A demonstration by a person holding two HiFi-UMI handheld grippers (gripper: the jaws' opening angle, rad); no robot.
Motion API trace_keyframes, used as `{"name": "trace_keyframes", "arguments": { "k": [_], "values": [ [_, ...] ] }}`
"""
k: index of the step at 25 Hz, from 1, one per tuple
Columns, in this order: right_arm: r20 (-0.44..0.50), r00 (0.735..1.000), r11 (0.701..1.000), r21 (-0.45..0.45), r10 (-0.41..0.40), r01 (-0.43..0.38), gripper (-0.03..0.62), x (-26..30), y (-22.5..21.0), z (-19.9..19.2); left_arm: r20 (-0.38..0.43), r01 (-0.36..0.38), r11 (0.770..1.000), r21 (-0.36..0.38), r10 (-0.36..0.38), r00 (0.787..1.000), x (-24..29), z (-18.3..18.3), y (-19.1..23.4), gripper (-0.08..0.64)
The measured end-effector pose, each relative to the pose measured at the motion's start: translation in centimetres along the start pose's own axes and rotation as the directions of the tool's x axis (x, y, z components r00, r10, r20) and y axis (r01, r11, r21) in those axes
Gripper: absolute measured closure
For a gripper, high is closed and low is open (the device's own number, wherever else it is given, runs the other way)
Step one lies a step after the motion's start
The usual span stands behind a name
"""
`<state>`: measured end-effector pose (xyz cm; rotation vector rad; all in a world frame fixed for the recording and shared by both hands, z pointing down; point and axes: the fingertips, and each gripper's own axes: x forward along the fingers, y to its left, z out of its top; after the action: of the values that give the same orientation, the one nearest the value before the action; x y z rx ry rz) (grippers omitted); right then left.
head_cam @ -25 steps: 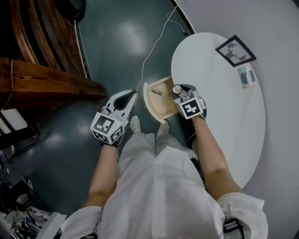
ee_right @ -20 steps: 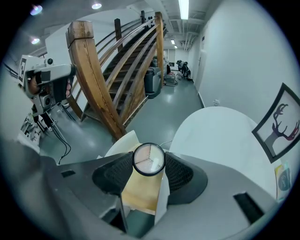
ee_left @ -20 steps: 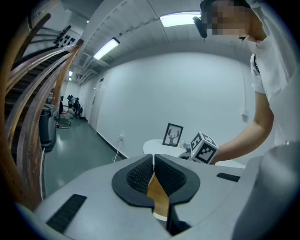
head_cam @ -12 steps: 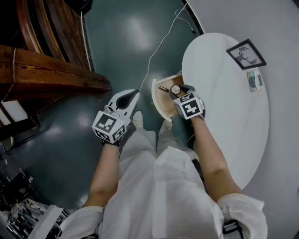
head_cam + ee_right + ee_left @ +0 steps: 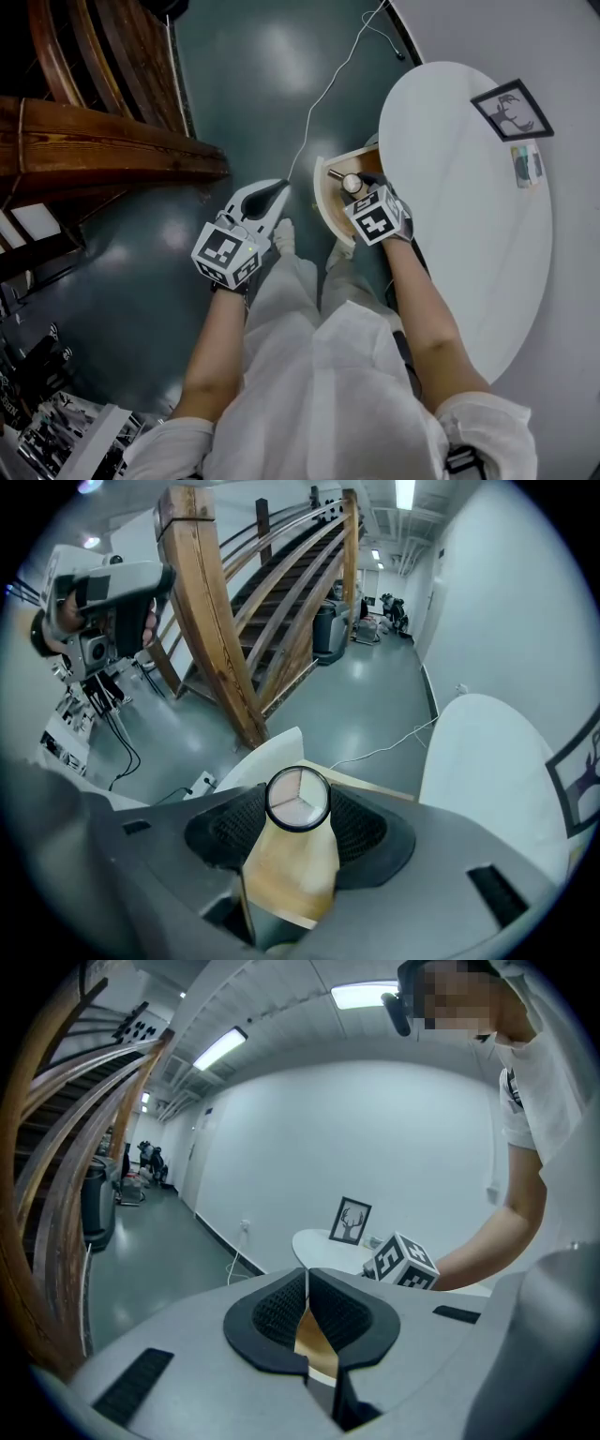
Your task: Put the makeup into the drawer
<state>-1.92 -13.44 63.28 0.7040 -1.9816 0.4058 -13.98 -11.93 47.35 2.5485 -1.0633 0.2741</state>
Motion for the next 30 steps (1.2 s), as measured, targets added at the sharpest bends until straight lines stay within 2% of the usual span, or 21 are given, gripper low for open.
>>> {"name": "trace_keyframes", "arguments": {
  "k": [3,6,9,12,21,30],
  "values": [
    [0.018,1.0,1.0,0.011,0.0,0.0,0.382,0.3,0.2,0.9,-0.006,0.002,1.0,-0.007,-0.002,1.0,0.6,-0.5,0.2,0.534],
    [0.049,0.998,0.994,0.103,0.031,-0.036,0.382,0.7,0.7,1.2,-0.011,0.009,1.0,-0.014,-0.009,1.0,1.3,-0.9,0.2,0.534],
    [0.042,0.998,0.986,0.154,0.051,-0.057,0.382,1.9,1.1,0.2,-0.019,0.017,1.0,-0.02,-0.017,1.0,2.0,-1.3,0.2,0.534],
    [0.025,0.997,0.983,0.167,0.069,-0.072,0.382,3.3,1.1,-1.2,-0.024,0.023,1.0,-0.018,-0.024,0.999,2.6,-1.6,0.3,0.534],
    [-0.029,0.991,0.988,0.093,0.128,-0.125,0.382,8.2,1.6,-4.8,-0.054,0.036,0.999,-0.022,-0.037,0.998,3.9,-3.3,1.3,0.534],
    [-0.126,0.976,0.984,0.013,0.18,-0.179,0.382,12.2,2.1,-7.9,-0.07,0.053,0.998,-0.034,-0.056,0.996,5.7,-4.8,1.7,0.534]
  ]
}}
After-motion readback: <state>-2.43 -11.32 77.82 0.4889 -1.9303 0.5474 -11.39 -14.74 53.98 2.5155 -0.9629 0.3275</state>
